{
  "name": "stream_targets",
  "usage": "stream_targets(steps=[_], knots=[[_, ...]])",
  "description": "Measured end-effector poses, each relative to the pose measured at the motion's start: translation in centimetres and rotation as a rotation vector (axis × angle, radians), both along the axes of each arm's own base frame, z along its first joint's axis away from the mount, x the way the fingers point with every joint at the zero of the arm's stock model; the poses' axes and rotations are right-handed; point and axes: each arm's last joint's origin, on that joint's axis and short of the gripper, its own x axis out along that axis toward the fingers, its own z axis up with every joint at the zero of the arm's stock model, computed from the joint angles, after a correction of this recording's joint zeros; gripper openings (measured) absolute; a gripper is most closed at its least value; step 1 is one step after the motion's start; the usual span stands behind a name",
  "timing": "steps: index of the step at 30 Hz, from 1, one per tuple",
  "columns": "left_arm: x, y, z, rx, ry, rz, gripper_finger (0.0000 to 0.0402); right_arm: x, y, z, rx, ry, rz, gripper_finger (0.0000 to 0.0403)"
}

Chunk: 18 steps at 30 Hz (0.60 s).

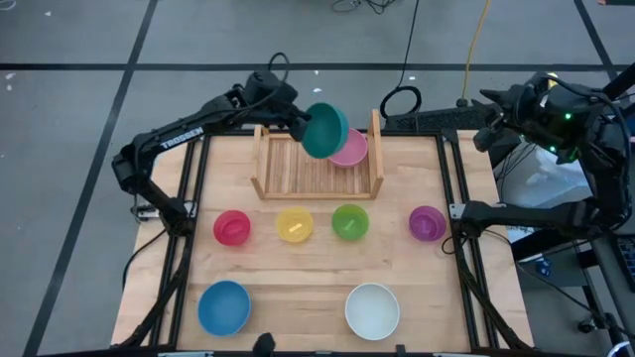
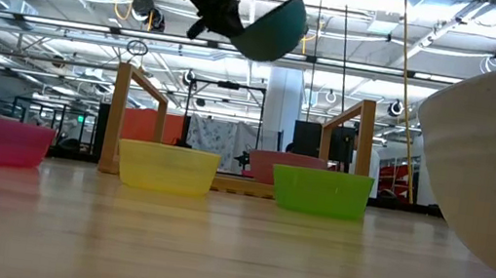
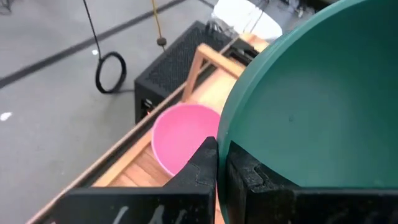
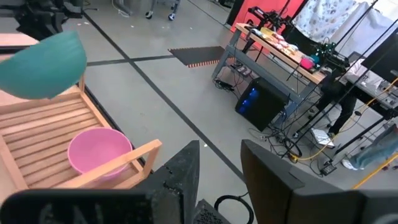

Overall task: Place and stack bowls onto a shelf
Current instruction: Stack the dark green bowl into the pink bowl on the shelf

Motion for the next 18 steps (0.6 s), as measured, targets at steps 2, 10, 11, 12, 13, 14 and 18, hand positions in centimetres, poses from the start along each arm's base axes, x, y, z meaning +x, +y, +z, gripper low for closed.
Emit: stream_targets(steps=[2, 10, 11, 12, 13, 14, 18], knots=[[0.6, 0.1, -0.6, -0.014, 0.0, -0.012, 0.0007, -0.3, 0.2, 0.0, 0.001, 0.001, 0.0, 0.011], [3.0, 1.3, -3.0, -0.066, 0.036, -0.011, 0.0007, -1.0, 0.6, 0.0, -0.01, -0.01, 0.002, 0.011], [3.4, 1.5, -3.2, -0.071, 0.044, -0.011, 0.0007, -1.1, 0.6, 0.0, -0.01, -0.012, 0.002, 0.011], [3.7, 1.8, -3.3, -0.078, 0.055, -0.01, 0.0007, -1.1, 0.6, 0.0, -0.01, -0.012, 0.002, 0.011], [4.1, 2.0, -3.3, -0.077, 0.064, -0.013, 0.0007, -1.1, 0.6, 0.0, -0.011, -0.012, 0.002, 0.011], [4.6, 2.3, -3.2, -0.066, 0.071, -0.017, 0.0007, -1.2, 0.7, 0.0, -0.011, -0.013, 0.002, 0.011], [6.1, 3.3, -2.9, -0.077, 0.116, -0.019, 0.0007, -1.2, 0.7, -0.1, -0.006, -0.004, 0.002, 0.011]])
